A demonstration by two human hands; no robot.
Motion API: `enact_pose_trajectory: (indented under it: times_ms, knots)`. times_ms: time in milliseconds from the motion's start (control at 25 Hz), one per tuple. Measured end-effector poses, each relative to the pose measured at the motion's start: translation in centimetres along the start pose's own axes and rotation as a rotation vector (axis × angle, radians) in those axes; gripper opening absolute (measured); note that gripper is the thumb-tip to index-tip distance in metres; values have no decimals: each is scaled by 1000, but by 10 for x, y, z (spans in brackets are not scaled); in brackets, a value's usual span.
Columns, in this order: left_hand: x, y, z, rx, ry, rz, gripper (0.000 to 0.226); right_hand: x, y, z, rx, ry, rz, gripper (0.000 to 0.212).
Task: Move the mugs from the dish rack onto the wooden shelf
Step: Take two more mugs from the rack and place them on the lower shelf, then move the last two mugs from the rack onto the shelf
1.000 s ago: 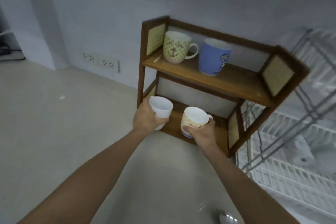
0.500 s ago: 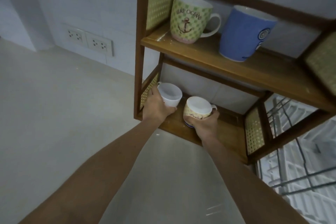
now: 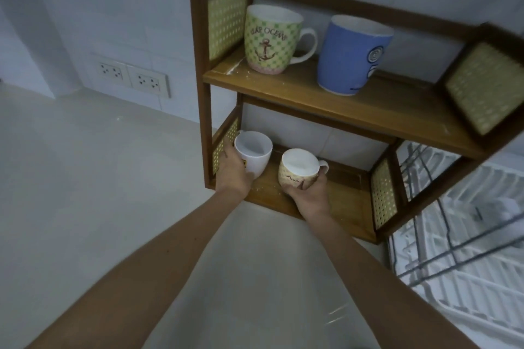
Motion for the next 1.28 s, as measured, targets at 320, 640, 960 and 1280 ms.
enact_pose_trajectory:
  times_ms: [320,640,960,1280]
  knots:
    - [-173,36,-10,-112,-60,258,40,-122,-23,-104,-112,34,-113,40]
    - [-334,140,30,-58,-294,928,26,-214,17,-294,-172,266,-254,30]
    - [-338,242,127,-23,-475,775,32,-161,36,-402,-893,274,-275,44]
    - [-255,290,258,-100,-586,95,65,-35,35,-447,-1667,101,-360,46]
Point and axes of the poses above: each hand's wrist, its own x-axis towards the middle knuckle, its own z-axis out of the palm, y = z × x, the point moved 6 cm from there along x, towards the middle knuckle, and after that the axes turned 6 degrees about y, right-handed, at the moved point
